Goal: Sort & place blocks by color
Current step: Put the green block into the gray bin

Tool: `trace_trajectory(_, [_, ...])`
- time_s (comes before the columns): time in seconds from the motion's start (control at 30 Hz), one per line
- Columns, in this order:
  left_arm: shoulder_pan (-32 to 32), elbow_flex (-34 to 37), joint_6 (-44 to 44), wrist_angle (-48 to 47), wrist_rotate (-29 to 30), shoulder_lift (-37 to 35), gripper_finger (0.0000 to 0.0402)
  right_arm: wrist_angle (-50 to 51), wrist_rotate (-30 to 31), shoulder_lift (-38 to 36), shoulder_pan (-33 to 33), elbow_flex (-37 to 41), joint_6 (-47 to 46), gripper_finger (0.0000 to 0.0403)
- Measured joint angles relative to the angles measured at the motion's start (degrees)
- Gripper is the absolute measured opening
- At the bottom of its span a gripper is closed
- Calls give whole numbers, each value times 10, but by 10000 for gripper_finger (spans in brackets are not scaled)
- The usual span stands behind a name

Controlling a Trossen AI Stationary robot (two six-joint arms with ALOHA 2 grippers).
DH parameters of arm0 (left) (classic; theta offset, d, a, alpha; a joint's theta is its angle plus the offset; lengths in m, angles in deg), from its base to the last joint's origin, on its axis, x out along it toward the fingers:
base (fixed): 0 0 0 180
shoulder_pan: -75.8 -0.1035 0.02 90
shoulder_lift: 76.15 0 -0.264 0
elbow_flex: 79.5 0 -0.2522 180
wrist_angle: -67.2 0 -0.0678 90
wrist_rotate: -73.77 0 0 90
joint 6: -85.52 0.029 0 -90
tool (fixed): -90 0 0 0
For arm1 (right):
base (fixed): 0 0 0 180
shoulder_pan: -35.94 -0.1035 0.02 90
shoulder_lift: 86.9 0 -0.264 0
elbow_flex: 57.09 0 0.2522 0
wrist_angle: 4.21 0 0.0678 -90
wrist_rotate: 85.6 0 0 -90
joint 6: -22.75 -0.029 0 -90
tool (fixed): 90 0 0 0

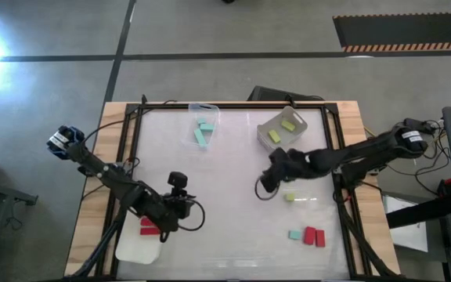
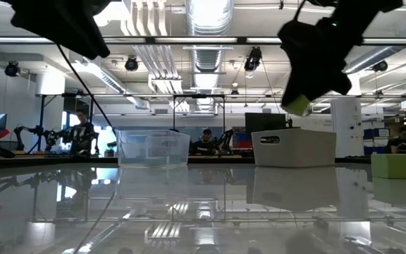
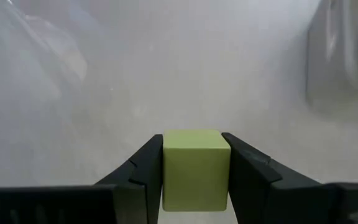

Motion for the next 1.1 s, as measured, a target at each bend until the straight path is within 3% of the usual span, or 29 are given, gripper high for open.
trace_trajectory(0.17, [-28, 0, 20, 4, 0, 0, 79, 19, -7, 3, 79, -58, 128, 125])
trace_trajectory(0.43, [-55, 0, 29, 3, 0, -1, 79, 161, -19, 50, 270, -163, 279, 125])
trace_trajectory(0.7, [-69, 4, 29, 4, 0, -1, 79, 191, -108, 138, 447, -193, 393, 125])
trace_trajectory(0.9, [-69, 18, 28, 5, -1, -1, 79, 195, -112, 203, 505, -208, 430, 125])
trace_trajectory(1.1, [-72, 32, 28, 13, -2, -1, 79, 194, -110, 244, 519, -219, 435, 132])
